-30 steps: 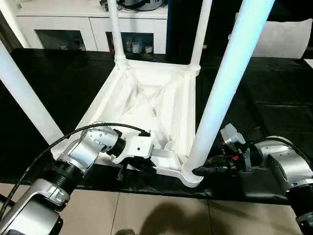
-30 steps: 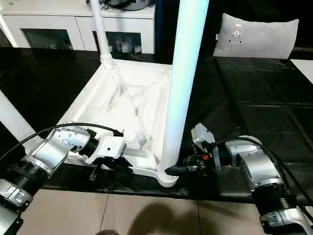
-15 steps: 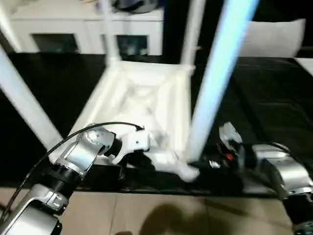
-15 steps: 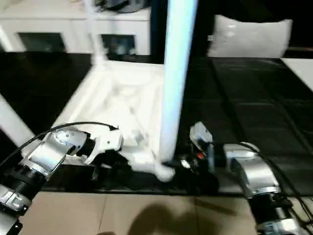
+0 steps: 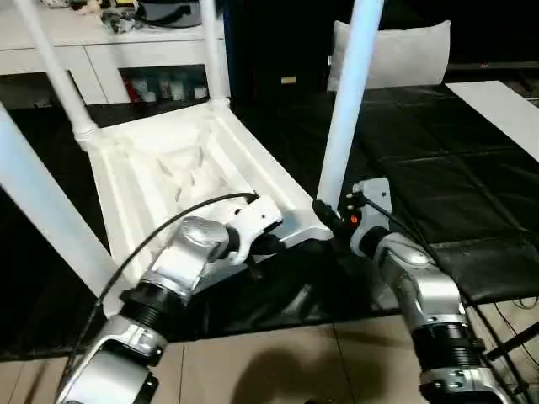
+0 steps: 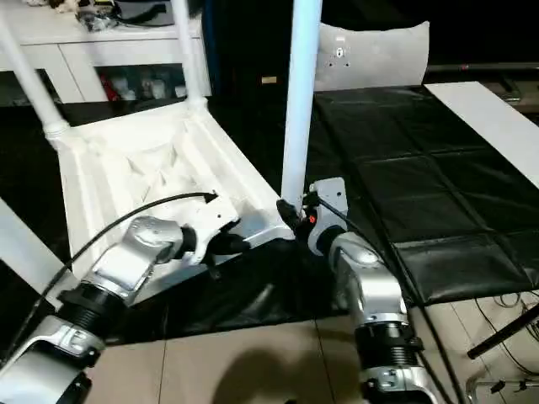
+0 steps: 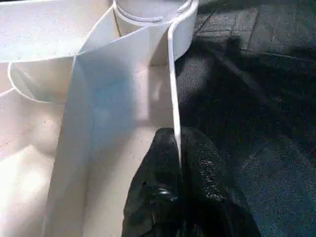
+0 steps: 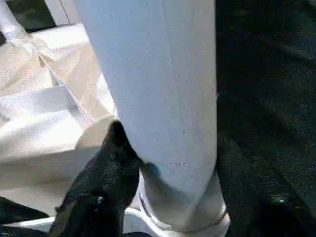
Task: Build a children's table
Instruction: Rotate leg to tighten
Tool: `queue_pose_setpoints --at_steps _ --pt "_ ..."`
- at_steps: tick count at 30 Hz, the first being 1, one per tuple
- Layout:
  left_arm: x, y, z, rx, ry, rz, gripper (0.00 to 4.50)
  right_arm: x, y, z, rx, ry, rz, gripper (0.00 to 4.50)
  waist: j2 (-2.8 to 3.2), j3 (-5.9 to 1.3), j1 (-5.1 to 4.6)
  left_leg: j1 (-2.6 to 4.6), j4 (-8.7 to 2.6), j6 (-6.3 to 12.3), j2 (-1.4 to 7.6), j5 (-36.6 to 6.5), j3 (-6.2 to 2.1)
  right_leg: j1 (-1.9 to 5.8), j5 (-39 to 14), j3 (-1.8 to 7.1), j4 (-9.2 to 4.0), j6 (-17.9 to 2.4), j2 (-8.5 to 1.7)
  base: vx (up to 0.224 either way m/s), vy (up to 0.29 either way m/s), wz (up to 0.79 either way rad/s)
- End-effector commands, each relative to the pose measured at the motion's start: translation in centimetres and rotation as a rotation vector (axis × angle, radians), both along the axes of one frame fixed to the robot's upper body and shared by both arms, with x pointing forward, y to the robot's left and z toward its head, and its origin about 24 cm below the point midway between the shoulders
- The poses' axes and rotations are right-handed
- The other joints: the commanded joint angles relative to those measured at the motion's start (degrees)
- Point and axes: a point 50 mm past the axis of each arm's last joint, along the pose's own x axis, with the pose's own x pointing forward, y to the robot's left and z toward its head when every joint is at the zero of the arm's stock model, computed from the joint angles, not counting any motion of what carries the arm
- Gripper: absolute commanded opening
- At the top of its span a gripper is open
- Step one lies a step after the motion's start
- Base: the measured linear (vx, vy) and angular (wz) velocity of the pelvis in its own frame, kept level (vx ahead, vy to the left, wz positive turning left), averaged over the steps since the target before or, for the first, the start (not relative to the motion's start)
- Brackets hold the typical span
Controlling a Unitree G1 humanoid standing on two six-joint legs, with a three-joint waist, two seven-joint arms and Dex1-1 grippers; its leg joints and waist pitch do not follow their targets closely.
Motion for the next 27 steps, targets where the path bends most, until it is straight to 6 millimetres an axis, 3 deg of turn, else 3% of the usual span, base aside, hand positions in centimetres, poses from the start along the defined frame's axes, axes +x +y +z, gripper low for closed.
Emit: queue_pose_setpoints --at_steps 1,3,6,8,10,11,12,13,16,19,25,27 --pt "0.0 -2.6 2.2 -0.055 -0.090 -0.126 0.00 -0.8 2.5 -0.9 0.082 0.053 0.112 2.87 -0.11 -3.11 0.36 -0.35 -4.86 1.38 4.84 -14.4 -3.00 1.83 -24.1 5.55 -5.20 2.6 -7.80 0.000 0.000 0.00" --pt "0.0 -2.2 2.1 -0.043 -0.090 -0.136 0.00 -0.9 1.8 -0.7 0.082 0.033 0.131 2.98 -0.13 -3.32 0.97 -0.79 -4.76 2.13 4.50 -10.3 -2.65 2.09 -21.3 6.05 -4.58 0.4 -7.92 0.000 0.000 0.00" --pt "0.0 -1.0 1.8 -0.011 -0.085 -0.159 0.00 -1.4 -0.3 -0.4 0.038 0.006 0.198 3.32 -0.26 -3.82 2.05 -1.25 -4.38 4.13 4.85 -3.6 -2.53 2.34 -14.8 6.68 -3.20 -1.4 -7.84 0.000 0.000 0.00" --pt "-0.2 -0.2 1.5 0.010 -0.075 -0.195 0.00 -2.0 -2.1 -0.2 0.011 -0.002 0.268 3.53 -0.57 -4.94 3.17 -2.04 -3.50 6.38 4.79 5.5 -2.58 2.54 -2.6 7.20 -0.49 -3.6 -7.81 0.000 0.000 0.00" --pt "-0.3 0.2 1.4 0.021 -0.068 -0.226 0.00 -2.4 -3.0 -0.1 -0.014 -0.010 0.327 3.68 -0.87 -4.87 4.06 -2.26 -2.88 8.86 4.45 7.7 -2.25 1.96 2.2 7.34 0.34 -4.0 -7.61 0.000 0.000 0.00" --pt "-0.5 0.5 1.3 0.033 -0.058 -0.247 0.00 -2.8 -3.6 0.1 -0.027 -0.017 0.368 3.77 -0.95 -4.86 4.67 -2.63 -2.65 9.54 4.03 7.1 -1.90 2.01 2.0 7.30 0.37 -3.8 -7.63 0.000 0.000 0.00" --pt "-0.5 0.5 1.3 0.033 -0.058 -0.247 0.00 -2.8 -3.6 0.1 -0.027 -0.017 0.368 3.87 -0.95 -4.86 4.67 -2.63 -2.65 9.54 4.03 7.1 -1.90 2.01 2.0 7.30 0.37 -3.8 -7.63 0.000 0.000 0.00" --pt "-0.7 1.0 1.1 0.054 -0.051 -0.283 0.00 -3.2 -4.5 0.4 -0.042 -0.026 0.425 3.97 -1.05 -4.86 5.48 -2.87 -2.65 9.52 3.71 6.0 -1.72 2.11 -0.9 7.01 0.09 -2.6 -7.37 0.000 0.000 0.00" --pt "-1.0 1.8 1.0 0.092 -0.049 -0.361 0.00 -3.8 -6.0 1.3 -0.073 -0.038 0.529 4.22 -0.94 -4.46 6.31 -2.56 -2.83 8.89 3.99 3.3 -1.69 1.73 -8.5 6.63 -0.97 0.9 -6.64 0.000 0.000 0.00" --pt "-1.3 2.5 0.9 0.121 -0.044 -0.449 0.00 -4.0 -7.0 2.1 -0.134 -0.052 0.615 4.47 -0.97 -4.33 6.84 -2.26 -3.01 7.43 4.22 1.4 -1.74 1.52 -13.0 6.58 -1.45 2.7 -6.63 0.000 0.000 0.00" --pt "-2.0 3.4 0.9 0.169 -0.005 -0.585 0.00 -4.0 -7.1 3.0 -0.160 -0.083 0.754 4.47 -0.61 -4.59 7.36 -2.13 -2.92 7.01 4.75 1.9 -1.96 1.32 -10.5 6.76 -0.84 -0.2 -6.96 0.000 0.000 0.00" --pt "-2.1 3.5 0.9 0.179 -0.004 -0.610 0.00 -4.0 -7.0 3.1 -0.147 -0.084 0.784 4.14 -0.62 -4.68 7.72 -2.23 -2.84 7.23 4.78 2.6 -1.91 1.41 -9.5 6.84 -0.59 -0.9 -7.01 0.000 0.000 0.00"
